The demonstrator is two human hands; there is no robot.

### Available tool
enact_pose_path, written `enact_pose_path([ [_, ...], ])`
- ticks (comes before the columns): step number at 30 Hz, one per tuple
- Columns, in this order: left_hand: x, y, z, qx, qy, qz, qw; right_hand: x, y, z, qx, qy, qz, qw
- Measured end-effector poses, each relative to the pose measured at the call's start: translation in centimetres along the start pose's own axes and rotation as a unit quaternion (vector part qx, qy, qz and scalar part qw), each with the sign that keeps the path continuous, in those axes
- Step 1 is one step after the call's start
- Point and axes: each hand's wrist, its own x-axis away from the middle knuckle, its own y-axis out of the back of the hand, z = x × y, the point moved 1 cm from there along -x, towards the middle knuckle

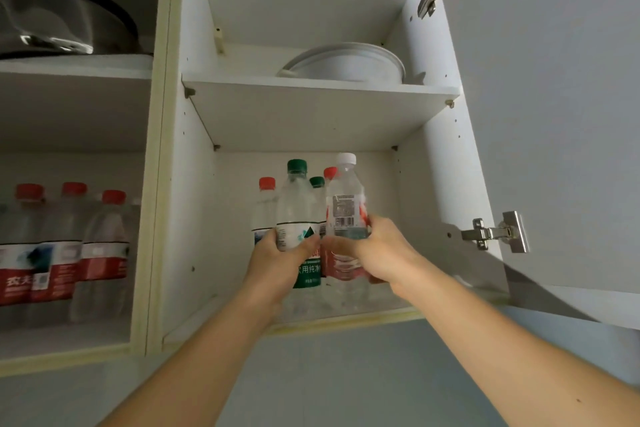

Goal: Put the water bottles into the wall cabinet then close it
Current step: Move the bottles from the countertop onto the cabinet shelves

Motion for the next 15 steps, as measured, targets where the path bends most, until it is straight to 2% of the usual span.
enact_pose_path([
  [8,-2.3,-2.2,2.0,-0.01,0.005,-0.007,1.0,-1.8,0.7,-1.4,0.021,-0.002,0.003,1.0],
  [15,-3.2,-2.6,2.6,0.001,0.022,0.001,1.0,-3.2,2.7,-3.9,0.029,-0.017,-0.041,0.999],
])
